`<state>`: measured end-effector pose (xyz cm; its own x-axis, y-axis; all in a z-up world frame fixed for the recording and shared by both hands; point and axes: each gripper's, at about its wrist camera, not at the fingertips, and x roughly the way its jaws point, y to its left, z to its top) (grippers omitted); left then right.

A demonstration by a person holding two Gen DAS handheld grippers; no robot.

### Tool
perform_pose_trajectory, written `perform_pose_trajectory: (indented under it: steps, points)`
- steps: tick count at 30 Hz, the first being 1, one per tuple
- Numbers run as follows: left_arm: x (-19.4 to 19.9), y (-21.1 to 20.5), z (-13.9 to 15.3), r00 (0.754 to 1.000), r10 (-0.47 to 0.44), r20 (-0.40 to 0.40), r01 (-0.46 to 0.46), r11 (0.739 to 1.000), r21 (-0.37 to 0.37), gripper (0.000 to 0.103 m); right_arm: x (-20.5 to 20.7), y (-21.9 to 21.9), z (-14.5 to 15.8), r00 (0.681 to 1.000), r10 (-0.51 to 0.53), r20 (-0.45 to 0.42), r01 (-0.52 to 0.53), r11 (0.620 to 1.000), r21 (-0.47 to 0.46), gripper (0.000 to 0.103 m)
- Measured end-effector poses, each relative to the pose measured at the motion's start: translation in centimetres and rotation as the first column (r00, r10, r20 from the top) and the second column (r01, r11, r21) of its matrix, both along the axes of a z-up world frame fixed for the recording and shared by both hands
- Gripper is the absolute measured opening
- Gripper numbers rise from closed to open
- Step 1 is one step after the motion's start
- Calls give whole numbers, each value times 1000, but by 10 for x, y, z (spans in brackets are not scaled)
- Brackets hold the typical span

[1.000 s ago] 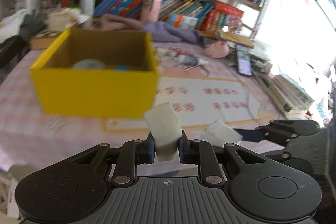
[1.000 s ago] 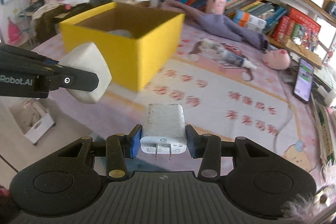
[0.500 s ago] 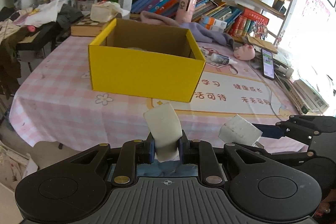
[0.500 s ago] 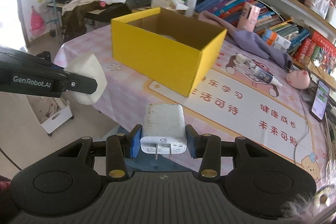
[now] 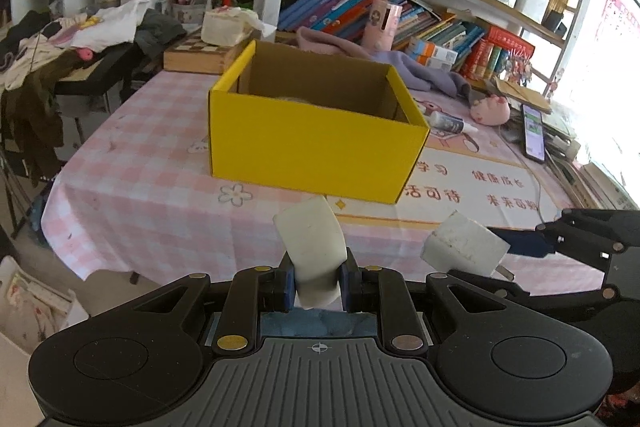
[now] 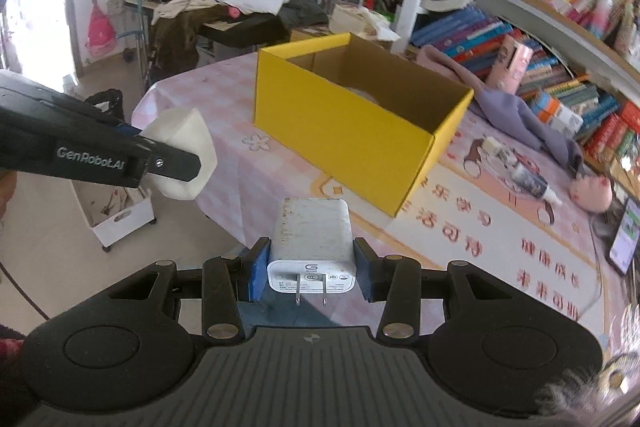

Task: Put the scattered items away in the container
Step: 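Carry the white block and white charger over the yellow box with both tools, then lower both tools into the yellow box and open them to release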

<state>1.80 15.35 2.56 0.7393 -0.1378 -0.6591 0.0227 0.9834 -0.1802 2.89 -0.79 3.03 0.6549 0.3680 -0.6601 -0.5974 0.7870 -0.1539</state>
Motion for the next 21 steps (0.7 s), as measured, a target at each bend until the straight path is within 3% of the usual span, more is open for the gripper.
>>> perform_pose_trajectory:
  steps: [10,21]
  points:
    - [45,1,29,995,-12,96,10,1000,22,19,47,0,30,994,-23,106,15,997,71,41]
    - [155,5,49,986,-39,161,23,995,99,19,156,7,53,984,-22,177,9,997,72,41]
